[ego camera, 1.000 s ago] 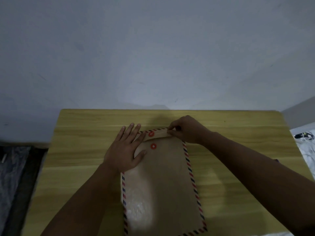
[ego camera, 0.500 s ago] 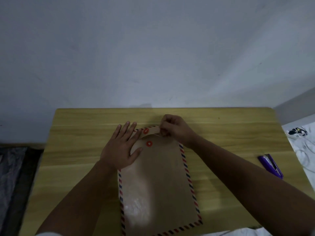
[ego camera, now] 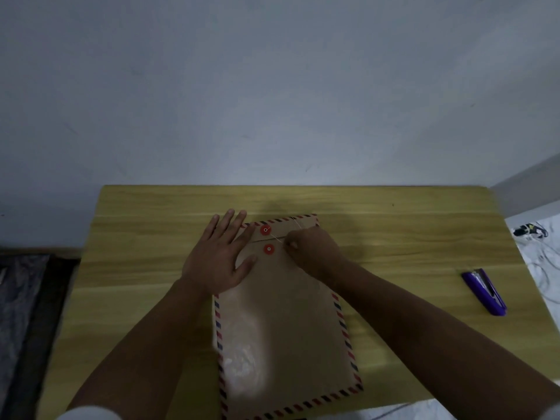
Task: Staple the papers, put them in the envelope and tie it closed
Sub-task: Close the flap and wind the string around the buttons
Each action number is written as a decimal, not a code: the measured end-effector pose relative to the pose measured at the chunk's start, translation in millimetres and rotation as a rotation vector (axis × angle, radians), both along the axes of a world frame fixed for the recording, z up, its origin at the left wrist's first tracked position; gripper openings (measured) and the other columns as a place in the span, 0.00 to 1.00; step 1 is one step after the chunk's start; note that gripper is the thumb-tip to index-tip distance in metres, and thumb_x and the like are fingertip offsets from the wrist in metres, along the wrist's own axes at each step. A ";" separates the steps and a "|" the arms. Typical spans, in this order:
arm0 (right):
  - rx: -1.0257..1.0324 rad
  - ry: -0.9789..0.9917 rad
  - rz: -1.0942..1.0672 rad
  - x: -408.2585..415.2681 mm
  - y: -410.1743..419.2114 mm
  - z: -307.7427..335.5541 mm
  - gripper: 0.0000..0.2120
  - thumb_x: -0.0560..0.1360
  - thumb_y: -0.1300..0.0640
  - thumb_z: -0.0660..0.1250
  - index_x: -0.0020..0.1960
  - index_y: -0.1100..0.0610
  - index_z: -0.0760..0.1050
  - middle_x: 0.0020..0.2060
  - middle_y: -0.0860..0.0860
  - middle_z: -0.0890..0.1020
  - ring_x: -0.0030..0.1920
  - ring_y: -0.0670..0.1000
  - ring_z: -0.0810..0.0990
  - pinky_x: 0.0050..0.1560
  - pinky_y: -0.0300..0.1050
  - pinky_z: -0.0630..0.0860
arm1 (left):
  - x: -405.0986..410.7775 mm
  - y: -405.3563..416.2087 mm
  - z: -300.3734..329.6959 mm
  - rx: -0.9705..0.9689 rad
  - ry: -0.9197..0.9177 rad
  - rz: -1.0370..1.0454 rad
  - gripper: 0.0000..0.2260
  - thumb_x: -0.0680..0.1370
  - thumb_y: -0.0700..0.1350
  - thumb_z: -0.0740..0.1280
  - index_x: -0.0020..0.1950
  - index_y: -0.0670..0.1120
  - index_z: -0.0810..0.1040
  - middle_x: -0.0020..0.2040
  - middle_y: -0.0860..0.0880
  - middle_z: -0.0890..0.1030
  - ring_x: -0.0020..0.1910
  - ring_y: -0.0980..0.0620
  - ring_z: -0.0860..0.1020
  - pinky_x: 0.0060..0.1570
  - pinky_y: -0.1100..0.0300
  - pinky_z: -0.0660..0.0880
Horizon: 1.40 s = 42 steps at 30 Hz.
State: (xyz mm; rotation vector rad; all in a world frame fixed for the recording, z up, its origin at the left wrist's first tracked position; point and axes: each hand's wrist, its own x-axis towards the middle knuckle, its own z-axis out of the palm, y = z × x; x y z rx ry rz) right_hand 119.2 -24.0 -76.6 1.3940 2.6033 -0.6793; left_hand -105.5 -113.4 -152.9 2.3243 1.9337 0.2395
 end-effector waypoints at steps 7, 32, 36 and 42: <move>0.313 -0.193 0.421 -9.9 -19.7 -3.2 0.14 0.83 0.55 0.60 0.64 0.60 0.76 0.52 0.57 0.80 0.44 0.57 0.82 0.36 0.49 0.74 | -0.4 0.2 0.7 -0.012 -0.006 -0.002 0.32 0.83 0.65 0.50 0.82 0.50 0.61 0.85 0.46 0.53 0.84 0.45 0.46 0.81 0.41 0.49; 0.280 0.134 0.288 20.5 -16.5 -3.2 0.14 0.80 0.53 0.63 0.62 0.54 0.81 0.43 0.52 0.84 0.35 0.52 0.81 0.31 0.42 0.75 | -2.0 1.3 -2.6 0.019 -0.013 -0.014 0.32 0.82 0.64 0.54 0.83 0.50 0.60 0.85 0.45 0.54 0.84 0.43 0.47 0.81 0.40 0.50; 0.312 0.113 0.327 19.4 -19.2 -4.7 0.13 0.77 0.55 0.70 0.61 0.55 0.82 0.38 0.51 0.82 0.29 0.50 0.78 0.30 0.38 0.63 | -1.7 0.3 -0.6 0.012 -0.014 -0.014 0.31 0.82 0.65 0.54 0.83 0.52 0.59 0.85 0.45 0.54 0.84 0.43 0.47 0.80 0.38 0.49; 0.311 0.074 0.390 23.8 -19.0 -10.1 0.15 0.79 0.53 0.67 0.63 0.56 0.80 0.38 0.51 0.79 0.29 0.47 0.71 0.27 0.40 0.65 | -0.1 -3.8 2.6 0.059 -0.031 0.071 0.29 0.81 0.66 0.57 0.78 0.54 0.70 0.82 0.45 0.63 0.83 0.42 0.54 0.77 0.29 0.47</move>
